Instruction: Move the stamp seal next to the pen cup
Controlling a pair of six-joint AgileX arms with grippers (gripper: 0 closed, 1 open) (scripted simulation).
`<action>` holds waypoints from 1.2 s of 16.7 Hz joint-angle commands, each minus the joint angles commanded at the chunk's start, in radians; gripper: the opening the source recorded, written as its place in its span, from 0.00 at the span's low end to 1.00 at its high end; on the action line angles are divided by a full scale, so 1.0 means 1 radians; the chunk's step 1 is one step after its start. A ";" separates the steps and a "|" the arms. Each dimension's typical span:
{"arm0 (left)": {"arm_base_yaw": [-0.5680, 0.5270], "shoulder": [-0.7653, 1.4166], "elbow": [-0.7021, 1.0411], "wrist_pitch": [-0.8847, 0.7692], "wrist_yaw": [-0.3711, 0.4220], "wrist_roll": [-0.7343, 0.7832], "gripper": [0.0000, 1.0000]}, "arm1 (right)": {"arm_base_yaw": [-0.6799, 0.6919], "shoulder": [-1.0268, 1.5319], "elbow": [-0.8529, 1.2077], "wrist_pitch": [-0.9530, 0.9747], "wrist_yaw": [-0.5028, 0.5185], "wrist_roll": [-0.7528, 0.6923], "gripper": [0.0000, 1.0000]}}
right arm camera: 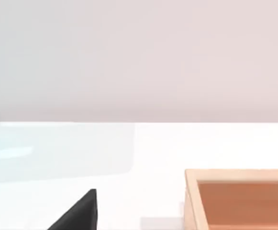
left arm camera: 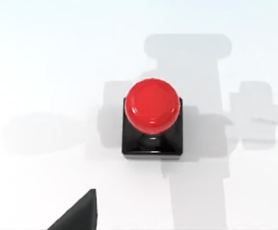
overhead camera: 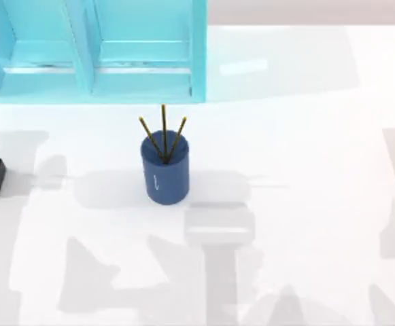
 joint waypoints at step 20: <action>0.041 0.901 0.826 -0.599 0.000 0.062 1.00 | 0.000 0.000 0.000 0.000 0.000 0.000 1.00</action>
